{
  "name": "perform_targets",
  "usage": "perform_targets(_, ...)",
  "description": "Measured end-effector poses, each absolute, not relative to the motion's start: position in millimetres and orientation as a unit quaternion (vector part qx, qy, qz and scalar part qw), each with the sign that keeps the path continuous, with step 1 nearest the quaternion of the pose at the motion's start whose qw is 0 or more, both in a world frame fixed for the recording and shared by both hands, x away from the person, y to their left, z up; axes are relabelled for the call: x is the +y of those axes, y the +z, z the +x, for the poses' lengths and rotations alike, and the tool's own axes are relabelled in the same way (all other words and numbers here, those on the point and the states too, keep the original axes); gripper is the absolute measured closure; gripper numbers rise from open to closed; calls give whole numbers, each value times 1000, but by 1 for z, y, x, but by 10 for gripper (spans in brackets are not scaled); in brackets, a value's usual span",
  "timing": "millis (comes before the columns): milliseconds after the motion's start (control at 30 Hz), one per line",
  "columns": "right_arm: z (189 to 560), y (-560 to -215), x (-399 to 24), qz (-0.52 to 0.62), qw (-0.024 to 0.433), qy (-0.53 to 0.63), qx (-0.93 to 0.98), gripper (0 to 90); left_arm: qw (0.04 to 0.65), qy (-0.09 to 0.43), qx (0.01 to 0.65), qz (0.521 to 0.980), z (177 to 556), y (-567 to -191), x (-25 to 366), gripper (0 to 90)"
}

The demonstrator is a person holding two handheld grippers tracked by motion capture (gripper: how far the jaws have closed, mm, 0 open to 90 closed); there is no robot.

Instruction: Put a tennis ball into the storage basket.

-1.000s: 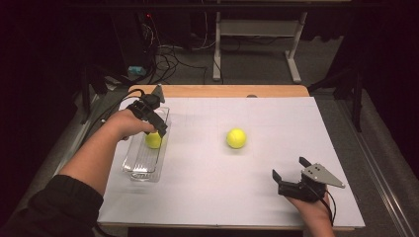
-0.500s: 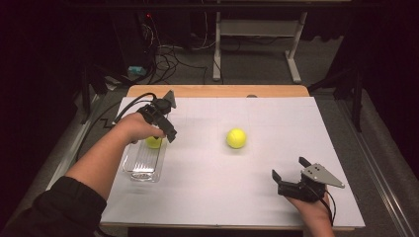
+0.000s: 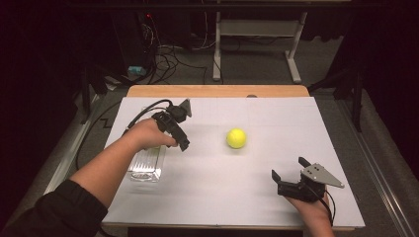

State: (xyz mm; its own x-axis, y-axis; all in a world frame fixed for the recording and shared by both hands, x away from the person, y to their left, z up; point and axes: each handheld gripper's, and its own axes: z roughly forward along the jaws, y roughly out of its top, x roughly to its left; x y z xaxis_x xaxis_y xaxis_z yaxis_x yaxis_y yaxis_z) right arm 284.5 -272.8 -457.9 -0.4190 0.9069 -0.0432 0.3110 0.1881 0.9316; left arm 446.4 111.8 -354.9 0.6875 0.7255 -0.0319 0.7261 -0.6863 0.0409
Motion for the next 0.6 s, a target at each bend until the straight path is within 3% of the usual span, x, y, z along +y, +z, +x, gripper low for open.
perform_targets(600,285,-459,-273,434,319,467,701,0,67,-25,326,943,405,-351,72,7)
